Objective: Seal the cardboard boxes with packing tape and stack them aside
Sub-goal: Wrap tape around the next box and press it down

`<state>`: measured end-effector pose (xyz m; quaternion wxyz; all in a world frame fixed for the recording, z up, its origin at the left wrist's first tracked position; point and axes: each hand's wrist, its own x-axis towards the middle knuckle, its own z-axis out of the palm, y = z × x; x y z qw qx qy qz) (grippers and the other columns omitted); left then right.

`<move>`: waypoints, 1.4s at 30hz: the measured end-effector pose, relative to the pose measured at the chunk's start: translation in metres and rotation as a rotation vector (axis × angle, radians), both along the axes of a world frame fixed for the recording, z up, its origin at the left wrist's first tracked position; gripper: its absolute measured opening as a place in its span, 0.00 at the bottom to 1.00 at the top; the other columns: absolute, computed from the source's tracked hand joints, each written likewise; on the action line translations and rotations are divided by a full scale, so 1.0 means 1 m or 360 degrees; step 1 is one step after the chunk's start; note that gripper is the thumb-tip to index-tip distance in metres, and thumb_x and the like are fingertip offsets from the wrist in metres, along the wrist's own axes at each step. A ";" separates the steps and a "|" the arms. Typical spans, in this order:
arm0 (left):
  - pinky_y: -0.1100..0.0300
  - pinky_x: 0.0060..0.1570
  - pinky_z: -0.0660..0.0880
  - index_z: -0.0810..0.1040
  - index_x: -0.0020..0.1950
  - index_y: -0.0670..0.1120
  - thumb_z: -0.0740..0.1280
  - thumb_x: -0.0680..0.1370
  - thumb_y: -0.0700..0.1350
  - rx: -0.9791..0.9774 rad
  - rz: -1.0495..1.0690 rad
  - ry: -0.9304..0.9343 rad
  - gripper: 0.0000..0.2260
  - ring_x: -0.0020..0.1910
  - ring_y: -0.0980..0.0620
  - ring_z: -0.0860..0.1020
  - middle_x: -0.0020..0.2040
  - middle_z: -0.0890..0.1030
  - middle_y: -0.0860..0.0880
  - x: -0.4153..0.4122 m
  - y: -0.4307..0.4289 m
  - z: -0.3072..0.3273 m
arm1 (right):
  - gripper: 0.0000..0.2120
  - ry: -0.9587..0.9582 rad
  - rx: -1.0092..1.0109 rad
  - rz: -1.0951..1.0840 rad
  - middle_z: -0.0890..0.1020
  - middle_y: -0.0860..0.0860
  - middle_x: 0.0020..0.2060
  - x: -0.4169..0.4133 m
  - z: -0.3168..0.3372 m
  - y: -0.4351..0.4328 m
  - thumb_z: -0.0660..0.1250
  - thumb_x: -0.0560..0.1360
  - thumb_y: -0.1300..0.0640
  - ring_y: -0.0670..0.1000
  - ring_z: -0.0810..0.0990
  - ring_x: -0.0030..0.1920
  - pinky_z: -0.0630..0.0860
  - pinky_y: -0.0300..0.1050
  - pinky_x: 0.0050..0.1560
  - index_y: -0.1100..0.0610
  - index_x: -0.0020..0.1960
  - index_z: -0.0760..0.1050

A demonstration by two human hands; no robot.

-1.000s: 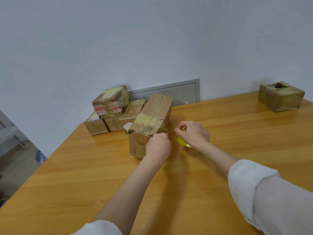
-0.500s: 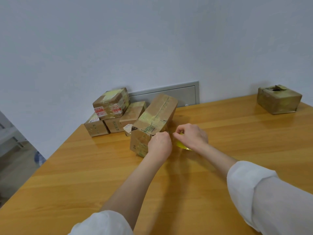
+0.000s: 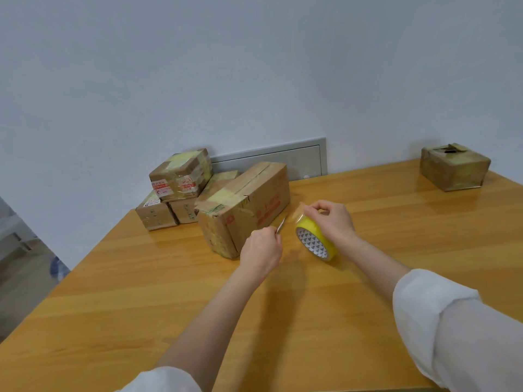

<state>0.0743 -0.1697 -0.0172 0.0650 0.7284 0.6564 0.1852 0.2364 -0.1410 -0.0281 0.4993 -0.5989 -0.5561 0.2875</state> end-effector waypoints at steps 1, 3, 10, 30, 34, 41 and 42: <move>0.49 0.45 0.77 0.78 0.52 0.41 0.54 0.81 0.43 -0.0065 -0.0017 0.0059 0.13 0.46 0.41 0.78 0.48 0.79 0.43 0.002 -0.001 -0.006 | 0.10 0.0047 0.0043 0.0018 0.80 0.41 0.36 0.004 0.001 -0.004 0.69 0.74 0.48 0.46 0.77 0.41 0.71 0.43 0.41 0.47 0.34 0.77; 0.47 0.51 0.75 0.78 0.56 0.41 0.55 0.81 0.43 -0.0201 -0.0072 0.0186 0.14 0.51 0.42 0.76 0.52 0.76 0.43 0.005 -0.004 -0.018 | 0.09 0.0110 0.0125 0.0081 0.81 0.41 0.36 0.012 0.002 -0.012 0.69 0.75 0.51 0.45 0.77 0.41 0.71 0.40 0.40 0.48 0.36 0.78; 0.58 0.49 0.74 0.80 0.59 0.48 0.62 0.80 0.45 0.0579 -0.0304 -0.0288 0.11 0.53 0.52 0.77 0.53 0.78 0.51 0.033 -0.010 0.002 | 0.07 0.0148 0.0270 0.0129 0.82 0.43 0.38 0.042 0.006 -0.030 0.69 0.76 0.54 0.47 0.79 0.42 0.73 0.41 0.44 0.50 0.39 0.80; 0.51 0.46 0.78 0.83 0.47 0.46 0.66 0.77 0.42 0.0362 -0.0238 -0.0559 0.06 0.44 0.48 0.80 0.43 0.83 0.48 0.102 0.012 0.025 | 0.08 -0.0268 0.0030 -0.0017 0.76 0.42 0.46 0.063 0.012 -0.031 0.69 0.72 0.43 0.45 0.72 0.49 0.66 0.42 0.45 0.45 0.45 0.73; 0.53 0.45 0.77 0.82 0.46 0.47 0.67 0.78 0.45 0.0431 -0.0205 -0.0539 0.05 0.43 0.49 0.80 0.42 0.83 0.49 0.098 0.017 0.024 | 0.13 -0.0184 0.0010 0.0137 0.77 0.42 0.48 0.063 0.015 -0.033 0.74 0.70 0.50 0.44 0.73 0.51 0.67 0.39 0.47 0.48 0.52 0.75; 0.65 0.34 0.78 0.78 0.51 0.44 0.62 0.81 0.45 -0.0086 -0.0474 -0.1186 0.07 0.43 0.54 0.77 0.47 0.79 0.47 0.084 0.021 0.031 | 0.04 0.0154 0.0121 0.0273 0.79 0.43 0.39 0.080 0.016 -0.042 0.68 0.74 0.59 0.46 0.76 0.43 0.71 0.41 0.44 0.52 0.43 0.76; 0.66 0.35 0.77 0.79 0.56 0.47 0.62 0.81 0.45 -0.0159 -0.0525 -0.1149 0.08 0.45 0.55 0.76 0.50 0.79 0.48 0.079 0.022 0.032 | 0.05 0.0173 0.0099 0.0338 0.80 0.43 0.37 0.083 0.017 -0.044 0.68 0.74 0.60 0.46 0.76 0.41 0.71 0.40 0.43 0.52 0.42 0.76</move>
